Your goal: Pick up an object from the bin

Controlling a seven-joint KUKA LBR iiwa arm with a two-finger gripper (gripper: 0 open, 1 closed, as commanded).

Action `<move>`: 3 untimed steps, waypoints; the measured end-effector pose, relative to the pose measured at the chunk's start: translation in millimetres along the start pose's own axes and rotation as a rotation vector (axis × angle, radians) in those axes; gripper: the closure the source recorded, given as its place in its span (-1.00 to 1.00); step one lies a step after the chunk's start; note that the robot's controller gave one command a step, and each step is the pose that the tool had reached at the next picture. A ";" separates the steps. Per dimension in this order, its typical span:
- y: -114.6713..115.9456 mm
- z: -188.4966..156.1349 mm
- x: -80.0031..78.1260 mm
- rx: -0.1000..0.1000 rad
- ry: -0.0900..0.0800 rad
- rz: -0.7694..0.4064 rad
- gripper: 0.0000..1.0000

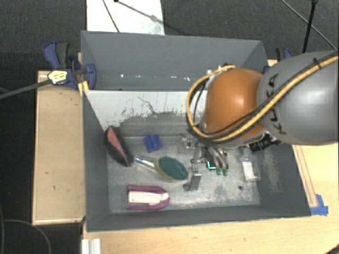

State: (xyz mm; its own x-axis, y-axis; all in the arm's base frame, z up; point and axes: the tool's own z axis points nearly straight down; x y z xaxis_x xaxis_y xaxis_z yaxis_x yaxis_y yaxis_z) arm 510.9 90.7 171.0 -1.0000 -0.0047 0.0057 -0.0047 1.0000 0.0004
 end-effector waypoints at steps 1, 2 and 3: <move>3.4 86.3 -36.9 0.000 0.000 0.259 -1.00; 3.4 84.5 -37.9 -0.001 -0.004 0.263 1.00; 25.5 -43.0 -30.6 -0.005 -0.014 0.281 1.00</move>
Offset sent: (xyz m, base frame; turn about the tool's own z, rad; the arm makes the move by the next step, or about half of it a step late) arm 0.0371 0.0037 -0.0851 0.2604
